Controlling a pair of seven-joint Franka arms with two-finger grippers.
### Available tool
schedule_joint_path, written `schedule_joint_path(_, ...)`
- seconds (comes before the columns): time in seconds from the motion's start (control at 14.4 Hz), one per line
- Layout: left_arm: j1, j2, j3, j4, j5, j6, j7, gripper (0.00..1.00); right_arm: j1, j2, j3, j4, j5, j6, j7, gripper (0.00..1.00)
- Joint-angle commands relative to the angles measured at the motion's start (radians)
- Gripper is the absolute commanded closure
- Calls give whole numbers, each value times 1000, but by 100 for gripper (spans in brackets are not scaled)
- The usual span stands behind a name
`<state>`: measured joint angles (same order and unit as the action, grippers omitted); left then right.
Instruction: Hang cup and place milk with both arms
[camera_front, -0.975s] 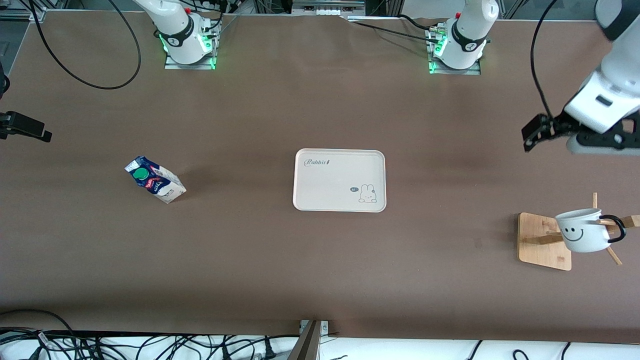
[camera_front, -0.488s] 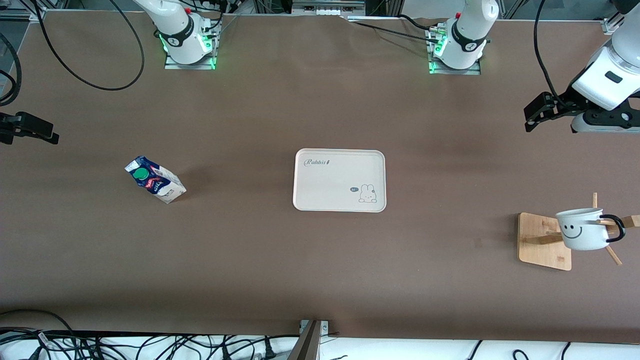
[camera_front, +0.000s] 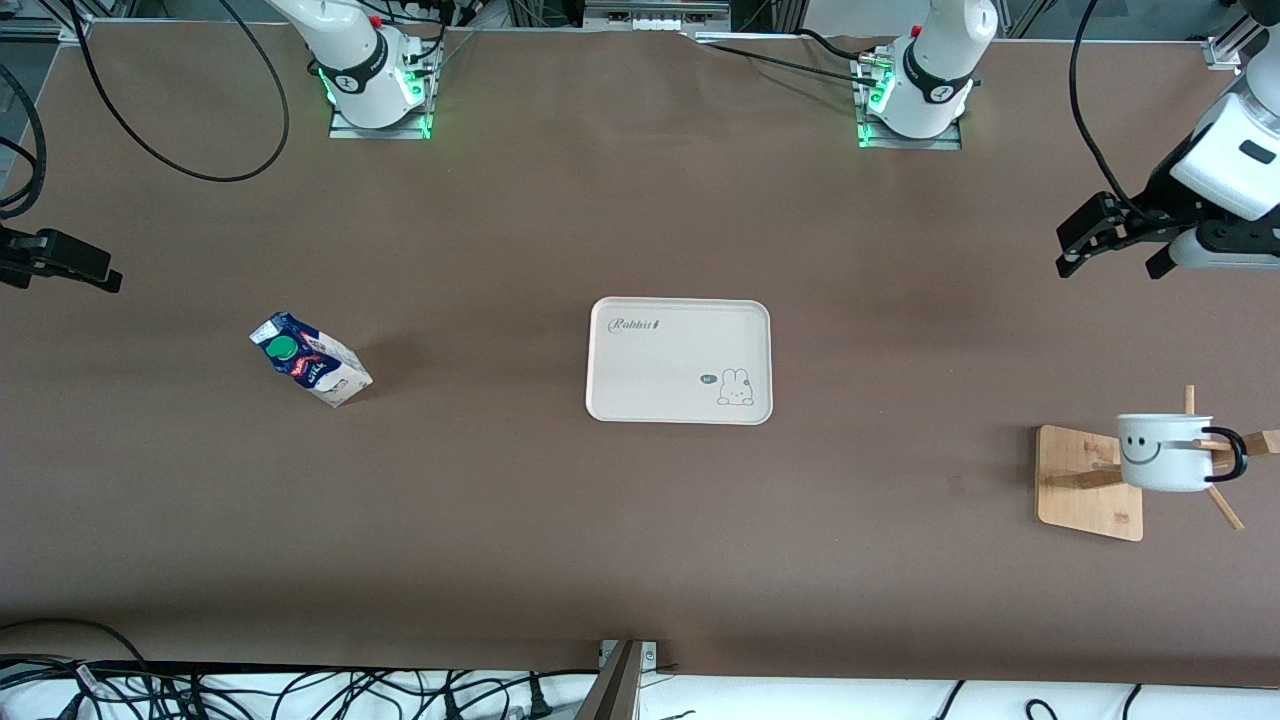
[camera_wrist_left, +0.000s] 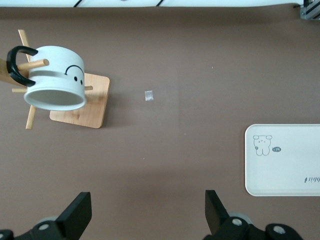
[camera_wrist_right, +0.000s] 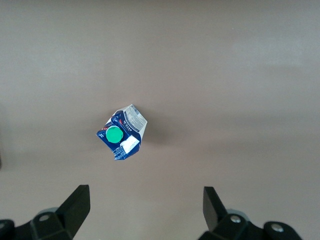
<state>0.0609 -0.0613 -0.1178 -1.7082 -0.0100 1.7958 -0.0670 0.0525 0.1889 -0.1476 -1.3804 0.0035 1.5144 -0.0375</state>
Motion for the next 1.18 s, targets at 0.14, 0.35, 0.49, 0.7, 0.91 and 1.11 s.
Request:
schedule_joint_path(0.14, 8, -5, 3, -2, -18, 14, 6, 0, 4, -8, 0, -2, -8, 13, 28, 0)
schedule_joint_path(0.35, 7, -3, -9, -5, -18, 10, -2, 0, 4, -19, 2, -15, -5, 35, 33, 0)
schedule_joint_path(0.49, 5, -2, -10, -4, -18, -16, -2, 0, 6, -20, 2, -22, -5, 33, 34, 0)
schedule_joint_path(0.7, 7, 4, -10, -5, -10, -49, -1, 0, 13, -23, -1, -20, -5, 35, 33, 0)
schedule_joint_path(0.91, 5, 3, -11, -5, -8, -61, -2, 0, 47, -43, -4, -41, -5, 38, 34, 0)
schedule_joint_path(1.11, 5, 5, -11, -4, -8, -79, -2, 0, 50, -62, -4, -74, -7, 40, 31, 0)
